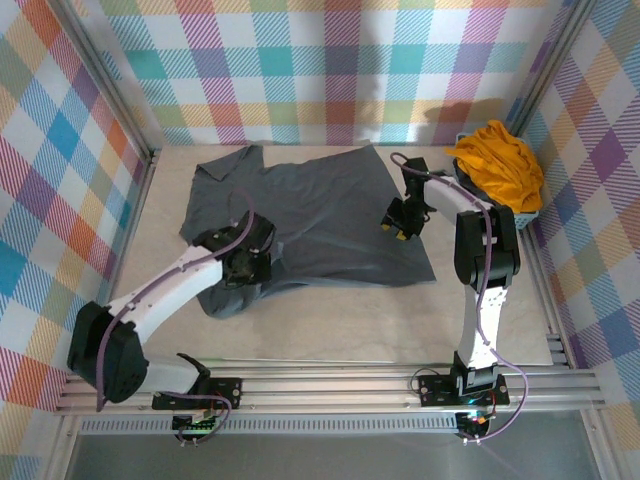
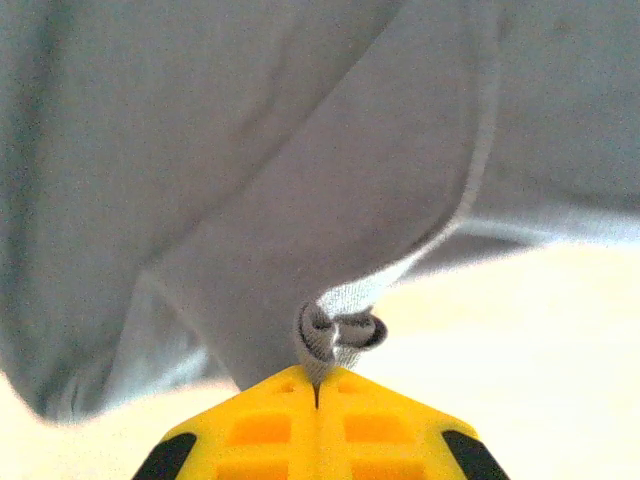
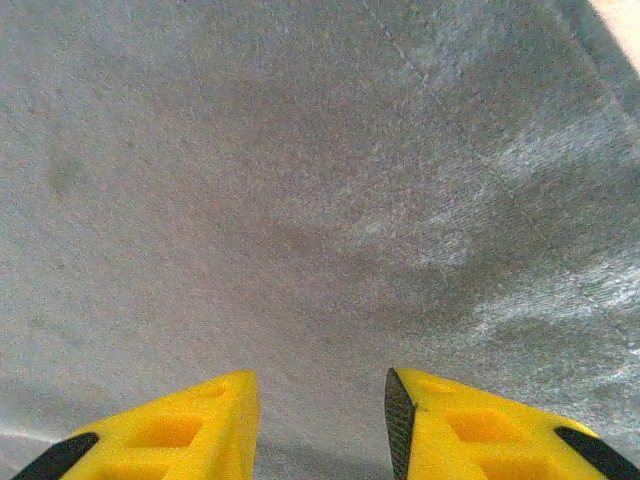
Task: Fold and stack the t-shirts
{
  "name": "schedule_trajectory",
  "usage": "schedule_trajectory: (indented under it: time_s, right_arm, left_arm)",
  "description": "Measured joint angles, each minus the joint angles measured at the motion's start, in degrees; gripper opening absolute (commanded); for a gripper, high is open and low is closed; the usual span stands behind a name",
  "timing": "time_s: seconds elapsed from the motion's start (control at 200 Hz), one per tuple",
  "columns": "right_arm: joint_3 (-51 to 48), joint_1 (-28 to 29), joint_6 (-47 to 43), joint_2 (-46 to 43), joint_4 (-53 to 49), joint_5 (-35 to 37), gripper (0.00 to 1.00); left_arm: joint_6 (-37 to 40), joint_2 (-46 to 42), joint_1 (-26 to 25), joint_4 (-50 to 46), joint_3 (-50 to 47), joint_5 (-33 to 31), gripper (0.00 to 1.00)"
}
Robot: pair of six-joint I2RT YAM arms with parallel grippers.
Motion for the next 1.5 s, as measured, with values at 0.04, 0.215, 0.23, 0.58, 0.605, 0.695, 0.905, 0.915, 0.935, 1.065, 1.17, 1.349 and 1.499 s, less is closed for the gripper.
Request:
schedule_trajectory:
  time_s: [0.04, 0.215, 0.23, 0.58, 0.605, 0.695, 0.905, 0.915, 0.935, 1.065, 1.17, 1.349, 1.499]
  right_arm:
    - [0.15, -0.11, 0.00, 0.04, -0.04, 0.02, 0.39]
    - [0.79, -0.11, -0.04, 0.20, -0.55, 0.04, 0.39]
    - [0.87, -0.11, -0.04, 0.24, -0.61, 0.04, 0.39]
    - [1.60, -0.17, -1.36, 2.25, -2.47, 0.55, 0.39]
    - [1.70, -0.20, -1.46, 2.29, -2.67, 0.63, 0.39]
    - [1.84, -0.22, -1.51, 2.36, -3.02, 0.94, 0.39]
    - [1.84, -0.79, -1.55, 2.36, -3.45, 2.14, 0.38]
    - [1.81, -0.85, -1.55, 2.36, -3.43, 2.32, 0.38]
    - [1.81, -0.94, -1.55, 2.36, -3.45, 2.45, 0.38]
    - [1.46, -1.53, -1.55, 2.16, -3.10, 3.56, 0.38]
    - [-0.94, -2.05, -1.75, 0.28, -3.06, 4.94, 0.38]
    - [-2.03, -1.84, -3.28, -3.63, -3.19, 7.15, 0.38]
    - [-3.04, -0.48, -3.91, -7.37, -2.82, 7.65, 0.39]
  left_arm:
    - [-1.03, -1.79, -0.70, -1.75, -1.53, 0.76, 0.00]
    - [-3.65, -7.93, -1.88, -8.52, -4.70, 3.78, 0.00]
    - [-3.72, -8.24, -1.95, -8.94, -4.70, 4.11, 0.00]
    - [-4.42, -7.82, -4.66, -16.31, -0.87, 9.73, 0.00]
    - [-4.42, -7.69, -4.87, -16.87, -0.68, 9.97, 0.00]
    - [-4.42, -7.28, -5.77, -18.67, -0.55, 10.99, 0.00]
    - [-4.48, -7.19, -7.48, -20.52, -1.84, 12.31, 0.00]
    - [-4.50, -7.19, -7.50, -20.48, -2.08, 12.31, 0.00]
    - [-4.55, -7.19, -7.52, -20.48, -2.43, 12.31, 0.00]
    - [-4.79, -7.04, -7.61, -20.44, -3.52, 12.04, 0.13]
    - [-5.81, -5.77, -8.13, -19.76, -3.78, 11.39, 0.50]
    - [-8.96, -7.26, -8.31, -19.61, -0.52, 11.43, 0.62]
    - [-11.41, -7.78, -5.11, -17.62, 6.54, 11.45, 0.50]
